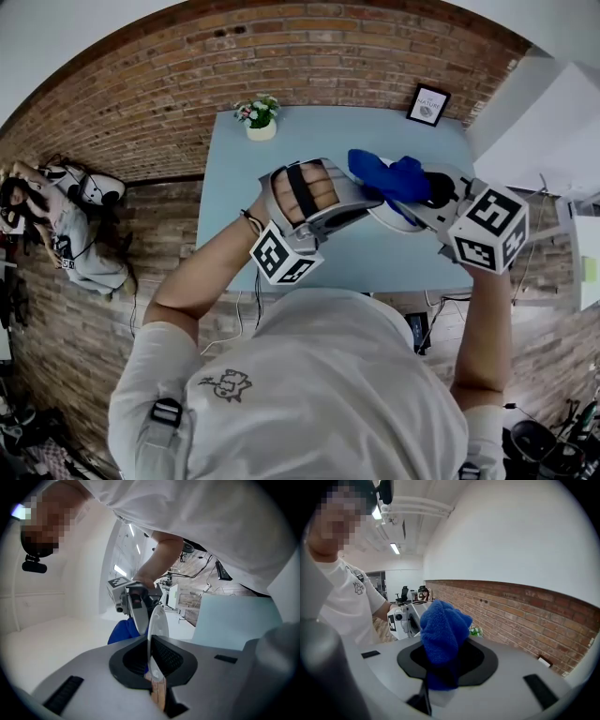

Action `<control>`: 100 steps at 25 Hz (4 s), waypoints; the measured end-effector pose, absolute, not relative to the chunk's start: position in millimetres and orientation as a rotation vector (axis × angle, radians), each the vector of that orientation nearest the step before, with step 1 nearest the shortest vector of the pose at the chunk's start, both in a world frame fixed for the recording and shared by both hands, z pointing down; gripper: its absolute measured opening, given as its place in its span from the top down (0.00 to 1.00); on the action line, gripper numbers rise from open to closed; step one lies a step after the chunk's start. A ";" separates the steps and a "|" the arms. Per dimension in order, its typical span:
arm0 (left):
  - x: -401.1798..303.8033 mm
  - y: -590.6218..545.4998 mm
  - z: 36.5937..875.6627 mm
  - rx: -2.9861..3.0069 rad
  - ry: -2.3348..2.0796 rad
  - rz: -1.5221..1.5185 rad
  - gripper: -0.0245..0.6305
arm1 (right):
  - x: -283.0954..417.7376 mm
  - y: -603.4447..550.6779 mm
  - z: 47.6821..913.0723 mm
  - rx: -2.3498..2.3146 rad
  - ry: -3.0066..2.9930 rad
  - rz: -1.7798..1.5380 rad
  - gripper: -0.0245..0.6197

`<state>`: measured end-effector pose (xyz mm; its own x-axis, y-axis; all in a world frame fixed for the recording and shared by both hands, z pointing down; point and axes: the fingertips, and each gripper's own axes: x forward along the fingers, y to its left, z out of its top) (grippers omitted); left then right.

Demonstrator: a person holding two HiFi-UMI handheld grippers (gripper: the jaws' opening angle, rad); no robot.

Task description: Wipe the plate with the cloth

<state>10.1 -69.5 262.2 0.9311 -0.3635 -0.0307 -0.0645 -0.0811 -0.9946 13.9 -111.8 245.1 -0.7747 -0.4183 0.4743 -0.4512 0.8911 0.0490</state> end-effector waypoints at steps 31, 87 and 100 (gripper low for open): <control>5.3 -86.2 269.2 -1.618 0.335 -0.322 0.93 | 24.7 -117.0 257.1 0.641 -2.599 0.203 0.78; 34.8 -216.5 536.7 -3.085 0.913 -0.702 0.93 | 133.2 -199.6 499.6 0.833 -2.513 0.815 0.78; 37.9 -218.6 656.5 -3.577 1.517 -0.632 0.93 | 152.9 -205.4 605.0 0.784 -2.384 1.009 0.78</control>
